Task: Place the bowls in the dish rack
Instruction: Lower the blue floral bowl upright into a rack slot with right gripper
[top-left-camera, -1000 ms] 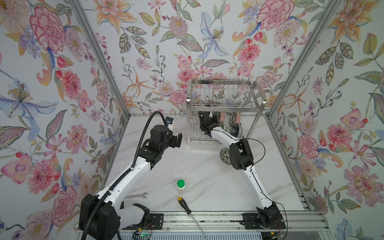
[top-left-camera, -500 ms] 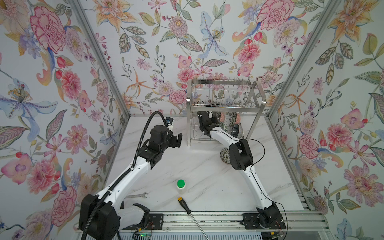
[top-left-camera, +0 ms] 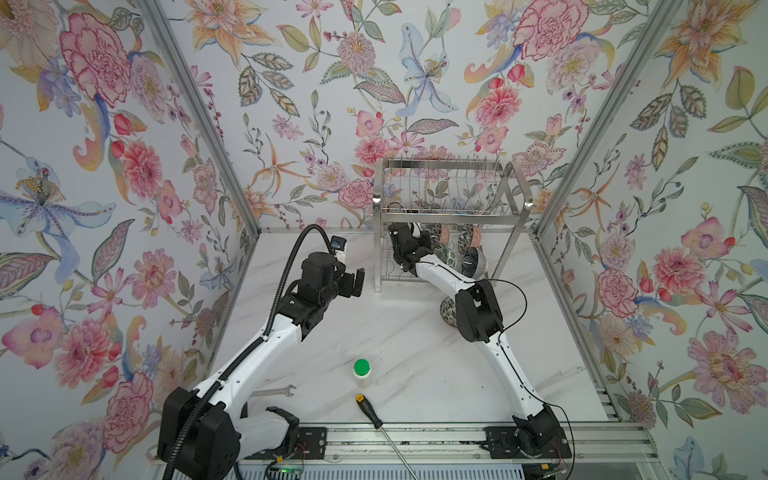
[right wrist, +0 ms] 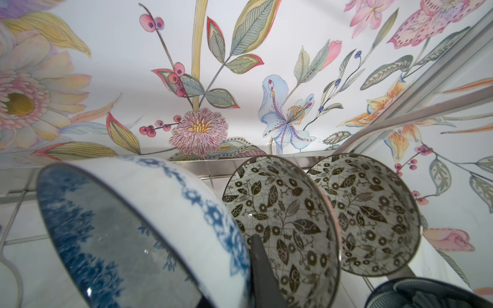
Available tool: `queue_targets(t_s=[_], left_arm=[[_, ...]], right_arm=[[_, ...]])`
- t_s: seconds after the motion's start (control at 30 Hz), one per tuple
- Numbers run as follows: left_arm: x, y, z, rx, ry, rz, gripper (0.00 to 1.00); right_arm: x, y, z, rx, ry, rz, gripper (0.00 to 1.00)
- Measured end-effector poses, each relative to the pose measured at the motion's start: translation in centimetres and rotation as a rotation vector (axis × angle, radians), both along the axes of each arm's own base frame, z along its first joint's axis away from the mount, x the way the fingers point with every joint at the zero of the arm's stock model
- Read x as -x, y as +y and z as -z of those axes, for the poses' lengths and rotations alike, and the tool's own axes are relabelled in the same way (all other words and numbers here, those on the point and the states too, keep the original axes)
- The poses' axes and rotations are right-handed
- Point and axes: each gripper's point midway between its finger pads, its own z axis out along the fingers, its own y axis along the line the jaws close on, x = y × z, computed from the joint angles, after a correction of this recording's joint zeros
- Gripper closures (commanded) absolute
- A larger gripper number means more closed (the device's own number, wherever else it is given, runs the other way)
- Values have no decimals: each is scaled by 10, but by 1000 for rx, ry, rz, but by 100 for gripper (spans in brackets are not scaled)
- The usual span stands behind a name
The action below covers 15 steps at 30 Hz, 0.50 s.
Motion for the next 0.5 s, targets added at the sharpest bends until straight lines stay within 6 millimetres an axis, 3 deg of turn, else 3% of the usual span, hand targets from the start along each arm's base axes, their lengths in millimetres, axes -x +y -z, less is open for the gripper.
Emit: queue_targets(t_s=[0.27, 0.5], left_arm=[[7, 1, 4, 16, 0, 6, 1], [9, 2, 0, 25, -19, 6, 1]], right_arm=[[-4, 2, -6, 28, -53, 60, 100], [-4, 1, 0, 62, -37, 62, 100]])
